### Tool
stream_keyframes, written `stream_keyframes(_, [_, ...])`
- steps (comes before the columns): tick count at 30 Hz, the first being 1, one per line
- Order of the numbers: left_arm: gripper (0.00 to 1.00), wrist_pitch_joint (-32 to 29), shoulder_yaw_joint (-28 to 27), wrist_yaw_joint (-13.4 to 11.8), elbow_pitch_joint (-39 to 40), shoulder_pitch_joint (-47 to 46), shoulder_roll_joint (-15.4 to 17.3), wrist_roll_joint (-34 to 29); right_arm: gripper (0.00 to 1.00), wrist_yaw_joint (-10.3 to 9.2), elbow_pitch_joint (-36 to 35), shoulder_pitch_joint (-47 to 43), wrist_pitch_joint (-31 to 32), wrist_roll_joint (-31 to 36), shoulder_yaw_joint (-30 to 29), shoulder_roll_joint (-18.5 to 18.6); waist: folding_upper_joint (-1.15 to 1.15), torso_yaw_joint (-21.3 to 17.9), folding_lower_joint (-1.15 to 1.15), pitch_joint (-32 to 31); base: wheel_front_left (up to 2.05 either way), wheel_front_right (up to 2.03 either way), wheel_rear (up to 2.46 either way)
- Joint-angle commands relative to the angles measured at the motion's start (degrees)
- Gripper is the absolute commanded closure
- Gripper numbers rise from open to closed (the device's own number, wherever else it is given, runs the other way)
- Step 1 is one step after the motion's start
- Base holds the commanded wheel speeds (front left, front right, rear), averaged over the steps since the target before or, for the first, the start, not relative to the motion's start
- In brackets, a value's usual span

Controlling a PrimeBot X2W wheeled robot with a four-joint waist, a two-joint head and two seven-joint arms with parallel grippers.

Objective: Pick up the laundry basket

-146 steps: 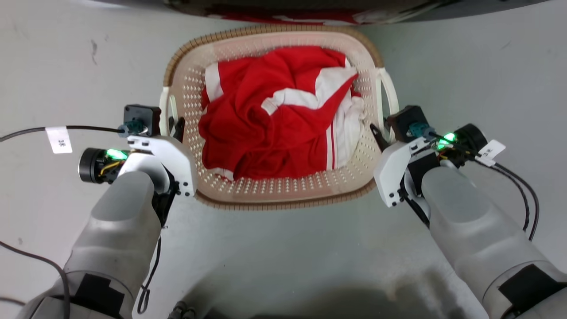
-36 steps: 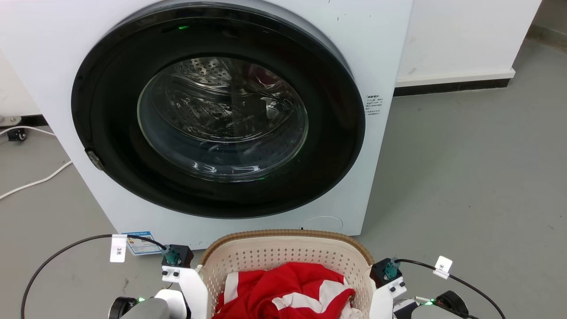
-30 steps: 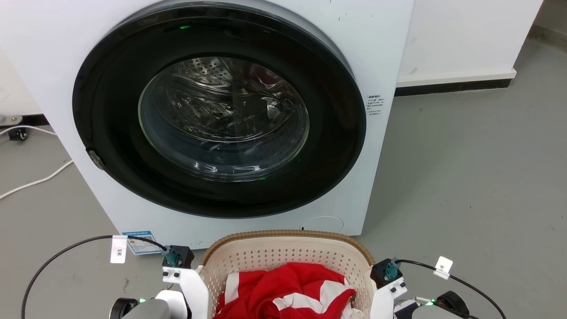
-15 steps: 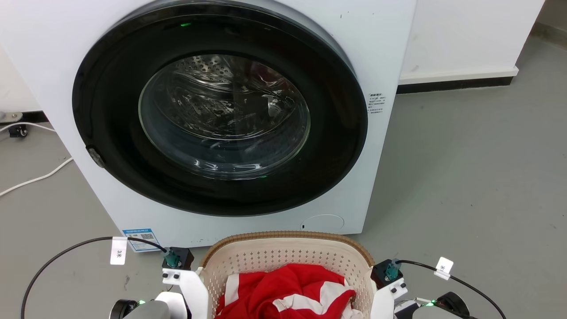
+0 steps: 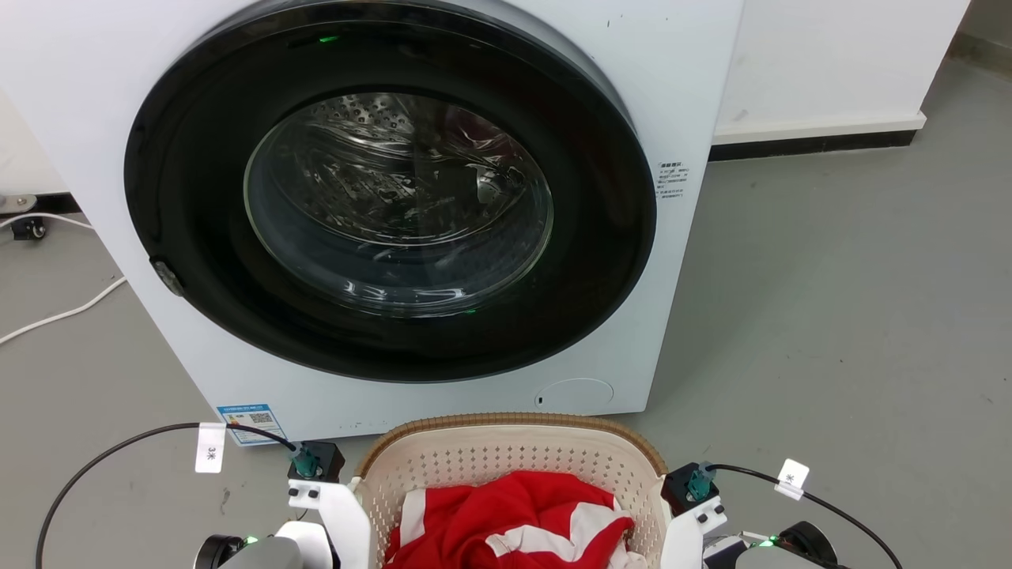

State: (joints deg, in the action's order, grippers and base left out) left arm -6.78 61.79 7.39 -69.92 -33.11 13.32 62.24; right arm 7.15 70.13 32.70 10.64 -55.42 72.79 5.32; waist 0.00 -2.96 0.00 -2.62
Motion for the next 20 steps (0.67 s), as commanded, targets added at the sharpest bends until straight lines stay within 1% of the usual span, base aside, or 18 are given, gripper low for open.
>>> stream_keyframes(1, [1.0, 0.76, 0.09, 0.08, -0.15, -1.28, 0.82, -0.04, 1.0, 0.63, 0.29, -0.28, 0.15, 0.38, 0.54, 0.45, 0.0, 0.02, 0.0, 0.02, 0.0, 0.0, 0.0])
stream_keyframes(20, [1.0, 1.3, 1.93, 0.08, -0.57, -1.42, 0.88, 1.83, 1.0, 0.62, 0.33, -0.59, -0.23, 0.01, 0.76, 0.38, 0.0, 0.19, 0.0, 0.05, 0.0, 0.0, 0.0])
